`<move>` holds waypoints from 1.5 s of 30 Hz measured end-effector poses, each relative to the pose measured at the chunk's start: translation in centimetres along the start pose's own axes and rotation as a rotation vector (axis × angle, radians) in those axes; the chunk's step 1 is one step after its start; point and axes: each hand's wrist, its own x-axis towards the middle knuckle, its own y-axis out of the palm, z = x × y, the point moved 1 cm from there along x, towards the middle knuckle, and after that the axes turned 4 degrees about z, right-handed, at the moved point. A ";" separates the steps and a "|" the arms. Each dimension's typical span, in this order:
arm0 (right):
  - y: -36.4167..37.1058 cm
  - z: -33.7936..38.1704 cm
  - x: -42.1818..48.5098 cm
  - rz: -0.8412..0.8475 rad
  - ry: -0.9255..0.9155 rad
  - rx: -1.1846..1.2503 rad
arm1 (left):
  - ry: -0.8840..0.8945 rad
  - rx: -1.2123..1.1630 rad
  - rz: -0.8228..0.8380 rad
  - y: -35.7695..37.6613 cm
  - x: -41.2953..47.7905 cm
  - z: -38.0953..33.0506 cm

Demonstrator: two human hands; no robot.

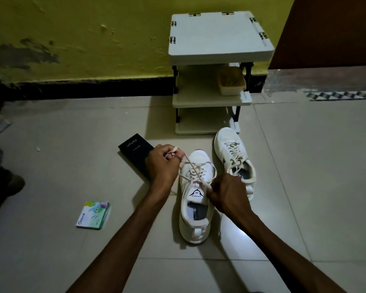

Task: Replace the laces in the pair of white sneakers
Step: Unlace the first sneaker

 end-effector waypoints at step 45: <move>0.2 1.2 -2.3 -0.105 -0.100 -0.129 | 0.023 0.467 0.241 -0.9 -6.4 3.2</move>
